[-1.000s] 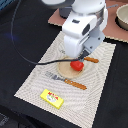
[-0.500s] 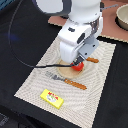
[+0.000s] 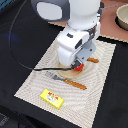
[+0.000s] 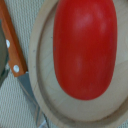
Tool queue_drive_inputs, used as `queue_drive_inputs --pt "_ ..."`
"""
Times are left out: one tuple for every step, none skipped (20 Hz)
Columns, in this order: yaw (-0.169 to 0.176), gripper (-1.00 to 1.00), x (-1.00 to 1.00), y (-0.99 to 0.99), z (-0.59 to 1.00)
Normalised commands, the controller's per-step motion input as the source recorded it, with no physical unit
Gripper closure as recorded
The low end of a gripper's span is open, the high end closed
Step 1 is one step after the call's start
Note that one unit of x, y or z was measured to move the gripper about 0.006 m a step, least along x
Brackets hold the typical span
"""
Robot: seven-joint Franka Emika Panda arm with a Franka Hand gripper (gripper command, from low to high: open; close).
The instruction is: Interact with the objects in diverse but meaningful ways.
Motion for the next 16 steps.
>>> queue_drive_inputs --pt "0.000 -1.00 0.07 -0.16 -0.19" --pt "0.000 -1.00 0.05 -0.15 -0.20" --pt "0.000 -1.00 0.04 -0.15 -0.19" --pt "0.000 -1.00 0.04 -0.15 -0.20" --pt "0.000 -1.00 0.05 -0.15 -0.18" --pt "0.000 -1.00 0.03 -0.16 -0.18" --pt "0.000 -1.00 0.01 -0.15 -0.18" --pt "0.000 -1.00 0.01 -0.16 -0.17" --pt "0.000 -1.00 0.01 -0.16 -0.17" --pt "0.000 -1.00 0.03 -0.15 -0.15" --pt "0.000 -1.00 0.02 -0.15 -0.14" --pt "0.000 1.00 0.03 -0.13 -0.12" --pt "0.000 1.00 0.03 -0.15 -0.10" --pt "0.000 1.00 0.03 -0.15 -0.09" --pt "0.000 1.00 0.05 -0.15 -0.07" --pt "0.000 1.00 0.06 -0.15 -0.06"
